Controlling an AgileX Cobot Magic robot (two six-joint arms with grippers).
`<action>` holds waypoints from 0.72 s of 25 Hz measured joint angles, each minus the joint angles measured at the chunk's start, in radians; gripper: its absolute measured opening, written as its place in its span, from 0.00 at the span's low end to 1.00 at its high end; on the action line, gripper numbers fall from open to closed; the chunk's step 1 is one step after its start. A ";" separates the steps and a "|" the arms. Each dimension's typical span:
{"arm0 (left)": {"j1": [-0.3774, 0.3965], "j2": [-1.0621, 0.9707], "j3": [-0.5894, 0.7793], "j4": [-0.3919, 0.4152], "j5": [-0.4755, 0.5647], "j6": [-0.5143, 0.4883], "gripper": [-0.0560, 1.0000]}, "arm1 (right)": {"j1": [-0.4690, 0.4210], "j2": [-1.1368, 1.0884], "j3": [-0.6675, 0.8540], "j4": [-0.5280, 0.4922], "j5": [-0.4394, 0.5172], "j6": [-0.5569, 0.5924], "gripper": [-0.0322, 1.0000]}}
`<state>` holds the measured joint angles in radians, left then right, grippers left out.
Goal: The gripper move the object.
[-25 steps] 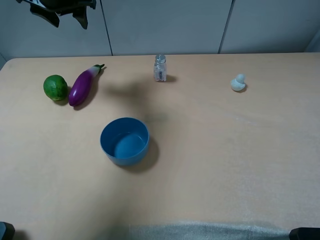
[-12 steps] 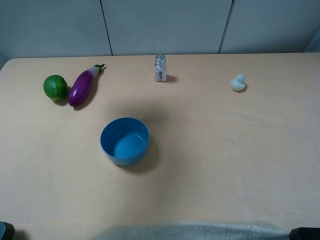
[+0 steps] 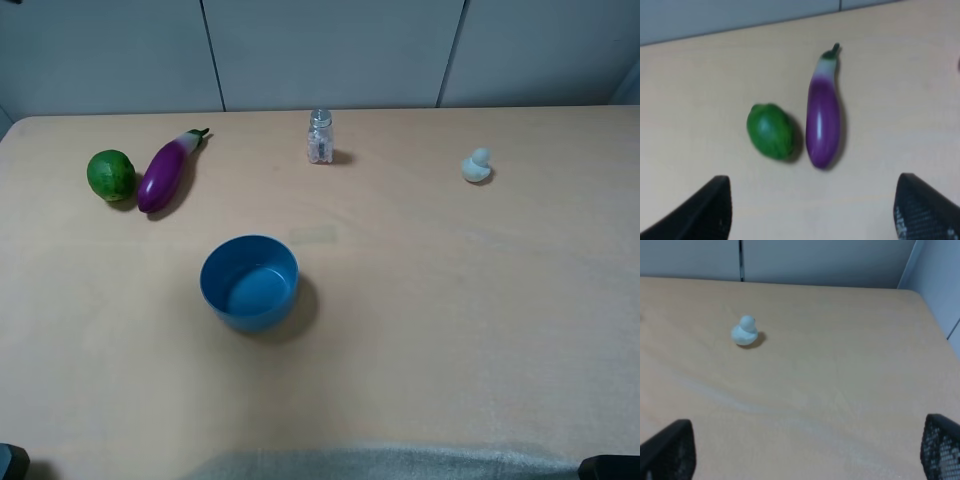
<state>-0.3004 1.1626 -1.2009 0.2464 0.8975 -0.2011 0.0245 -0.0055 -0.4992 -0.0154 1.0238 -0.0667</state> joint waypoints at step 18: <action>0.143 -0.650 0.479 0.027 0.067 0.014 0.75 | 0.000 0.000 0.000 0.000 0.000 0.000 0.69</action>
<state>-0.1577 0.5124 -0.7215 0.2732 0.9642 -0.1871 0.0245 -0.0055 -0.4992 -0.0154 1.0238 -0.0667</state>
